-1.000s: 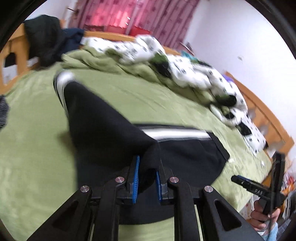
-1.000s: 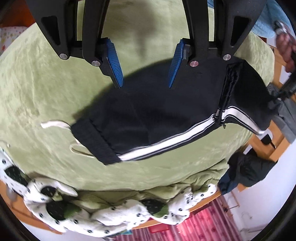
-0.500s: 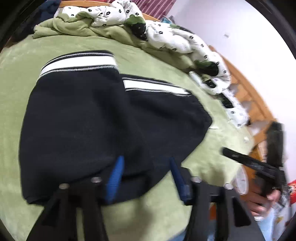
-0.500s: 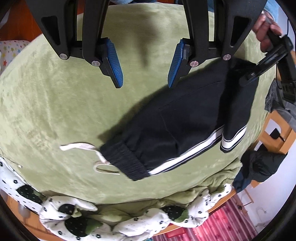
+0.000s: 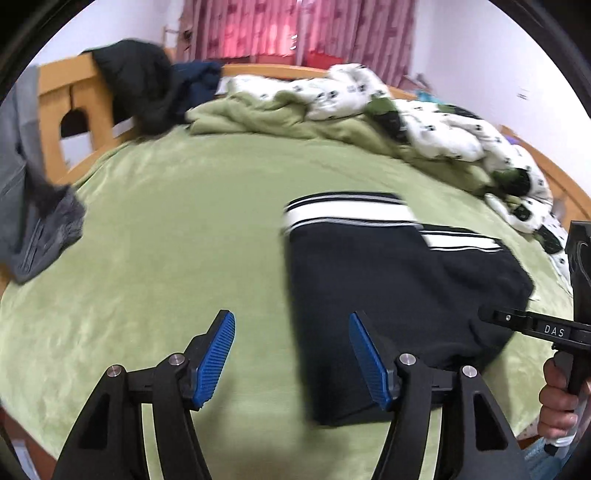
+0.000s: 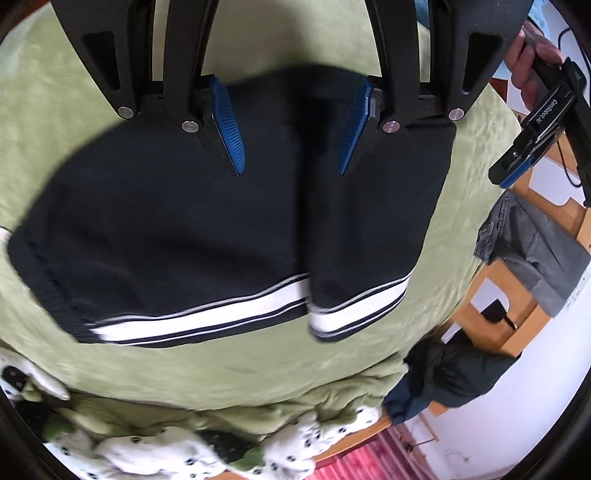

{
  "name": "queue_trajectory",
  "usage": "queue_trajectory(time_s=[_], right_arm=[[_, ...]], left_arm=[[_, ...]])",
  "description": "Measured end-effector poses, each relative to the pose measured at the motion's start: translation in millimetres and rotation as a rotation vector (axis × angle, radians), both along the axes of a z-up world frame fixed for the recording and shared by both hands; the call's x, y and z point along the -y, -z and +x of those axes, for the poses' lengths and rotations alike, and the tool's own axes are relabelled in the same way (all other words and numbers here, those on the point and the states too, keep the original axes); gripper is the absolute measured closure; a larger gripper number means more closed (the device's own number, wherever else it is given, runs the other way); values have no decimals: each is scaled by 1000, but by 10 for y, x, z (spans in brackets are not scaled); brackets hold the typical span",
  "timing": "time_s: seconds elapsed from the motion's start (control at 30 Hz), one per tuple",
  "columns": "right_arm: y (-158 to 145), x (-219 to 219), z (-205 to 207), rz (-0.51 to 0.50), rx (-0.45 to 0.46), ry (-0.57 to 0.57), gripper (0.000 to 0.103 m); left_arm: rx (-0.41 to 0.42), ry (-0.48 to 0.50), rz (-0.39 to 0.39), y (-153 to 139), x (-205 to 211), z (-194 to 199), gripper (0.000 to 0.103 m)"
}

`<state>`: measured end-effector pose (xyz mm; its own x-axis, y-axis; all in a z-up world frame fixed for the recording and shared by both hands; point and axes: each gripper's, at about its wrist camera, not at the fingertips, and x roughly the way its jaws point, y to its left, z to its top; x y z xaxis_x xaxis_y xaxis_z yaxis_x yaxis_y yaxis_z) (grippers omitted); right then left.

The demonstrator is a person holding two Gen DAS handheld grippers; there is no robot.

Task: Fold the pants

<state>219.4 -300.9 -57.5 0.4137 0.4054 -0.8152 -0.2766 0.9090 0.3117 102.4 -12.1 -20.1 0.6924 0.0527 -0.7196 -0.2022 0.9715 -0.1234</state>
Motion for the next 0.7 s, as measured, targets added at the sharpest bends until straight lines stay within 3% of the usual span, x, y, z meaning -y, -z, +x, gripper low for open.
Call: queue_trajectory(time_s=[0.07, 0.2, 0.3, 0.4, 0.5, 0.63, 0.7], right_arm=[[56, -118, 57, 1, -4, -6, 51], [130, -316, 123, -49, 6, -28, 51], [189, -422, 163, -53, 5, -48, 51], [261, -515, 175, -83, 6, -64, 57], [350, -582, 168, -118, 13, -77, 58], [409, -584, 171, -110, 10, -80, 57], [396, -521, 194, -69, 5, -63, 68]], left_arm=[[-16, -3, -3, 47, -47, 57, 41], [-34, -40, 102, 118, -31, 82, 41], [-45, -31, 122, 134, -31, 81, 41], [-52, -32, 86, 142, -84, 113, 41], [-40, -114, 51, 130, -218, 100, 41], [-22, -168, -75, 107, -393, 76, 41], [-22, -171, -137, 106, -426, 73, 41]])
